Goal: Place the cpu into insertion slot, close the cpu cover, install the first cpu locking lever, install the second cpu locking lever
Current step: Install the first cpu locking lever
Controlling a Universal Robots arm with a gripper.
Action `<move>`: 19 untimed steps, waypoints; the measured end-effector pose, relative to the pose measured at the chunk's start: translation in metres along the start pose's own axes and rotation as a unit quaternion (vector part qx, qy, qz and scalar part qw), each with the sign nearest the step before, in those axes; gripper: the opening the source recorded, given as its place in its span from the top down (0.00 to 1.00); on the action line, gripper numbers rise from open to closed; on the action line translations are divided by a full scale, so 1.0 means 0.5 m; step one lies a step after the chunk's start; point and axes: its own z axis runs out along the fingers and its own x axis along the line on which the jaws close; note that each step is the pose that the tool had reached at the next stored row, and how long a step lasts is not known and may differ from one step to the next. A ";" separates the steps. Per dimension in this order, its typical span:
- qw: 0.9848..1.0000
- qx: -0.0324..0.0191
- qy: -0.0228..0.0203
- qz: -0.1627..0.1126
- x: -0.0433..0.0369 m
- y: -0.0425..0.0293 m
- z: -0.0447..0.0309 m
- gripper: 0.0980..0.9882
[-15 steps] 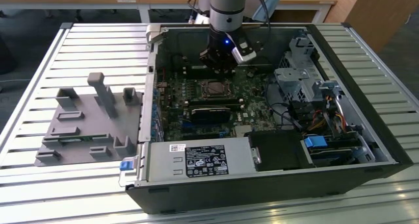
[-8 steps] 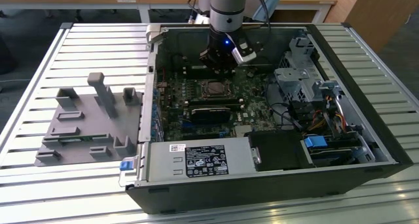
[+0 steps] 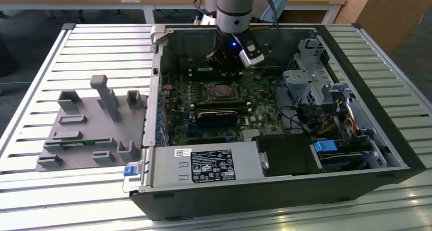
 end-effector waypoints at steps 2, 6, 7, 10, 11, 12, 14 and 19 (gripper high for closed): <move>1.000 0.000 0.000 0.000 0.000 0.000 0.001 0.99; 1.000 0.000 0.000 0.000 -0.001 0.000 0.004 0.99; 1.000 0.000 0.000 0.000 -0.001 0.000 0.004 0.99; 1.000 -0.001 0.000 0.000 -0.001 0.000 0.004 0.99; 1.000 -0.001 0.000 0.000 -0.001 0.000 0.004 0.99; 1.000 -0.001 0.000 0.000 -0.001 0.000 0.002 0.99; 1.000 -0.001 0.000 0.000 -0.001 0.000 -0.005 0.99; 1.000 -0.001 0.000 0.000 -0.002 0.000 -0.022 0.99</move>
